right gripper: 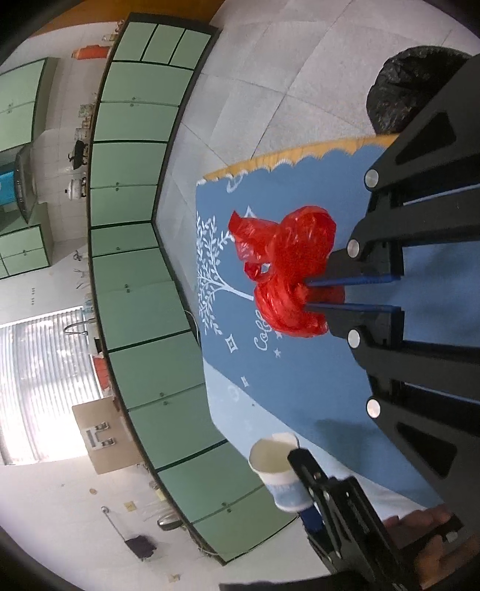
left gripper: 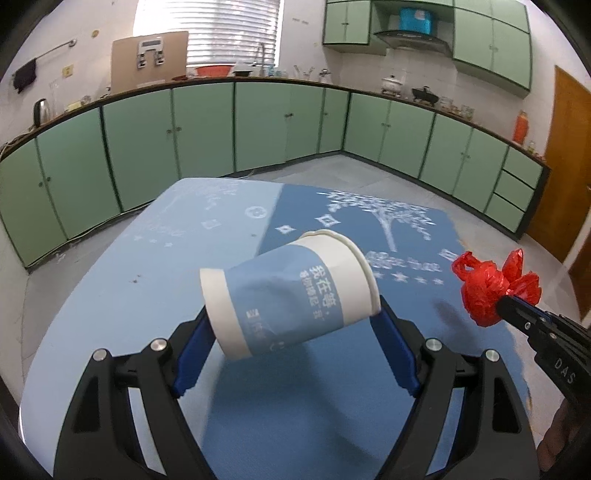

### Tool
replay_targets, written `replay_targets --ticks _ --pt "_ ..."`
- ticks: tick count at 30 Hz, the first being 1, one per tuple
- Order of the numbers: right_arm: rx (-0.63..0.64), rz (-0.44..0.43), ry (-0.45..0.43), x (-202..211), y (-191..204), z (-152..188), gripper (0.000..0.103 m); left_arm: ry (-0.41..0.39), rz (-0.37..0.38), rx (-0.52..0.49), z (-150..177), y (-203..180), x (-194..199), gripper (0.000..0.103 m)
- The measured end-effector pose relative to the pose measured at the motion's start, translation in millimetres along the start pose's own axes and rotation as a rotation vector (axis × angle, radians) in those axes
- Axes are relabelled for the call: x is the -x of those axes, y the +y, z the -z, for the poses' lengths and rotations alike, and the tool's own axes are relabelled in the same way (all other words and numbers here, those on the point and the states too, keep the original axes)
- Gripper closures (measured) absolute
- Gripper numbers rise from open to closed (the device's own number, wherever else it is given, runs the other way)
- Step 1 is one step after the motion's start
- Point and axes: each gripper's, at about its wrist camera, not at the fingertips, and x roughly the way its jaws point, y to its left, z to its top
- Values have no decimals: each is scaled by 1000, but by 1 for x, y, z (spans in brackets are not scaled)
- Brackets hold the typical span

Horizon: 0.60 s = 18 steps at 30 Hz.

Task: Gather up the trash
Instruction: 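Grasp the paper cup with the left tool while the right tool grasps the red plastic bag, then carry the paper cup and red bag over the black bin and release them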

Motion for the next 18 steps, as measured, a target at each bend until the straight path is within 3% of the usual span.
replay_targets --ticks 10,18 --pt "-28 18 -33 58 -27 20 96 -7 100 -51 13 -47 26 25" --pt "-93 160 -47 123 -79 52 96 -3 266 -150 27 -122 47 25"
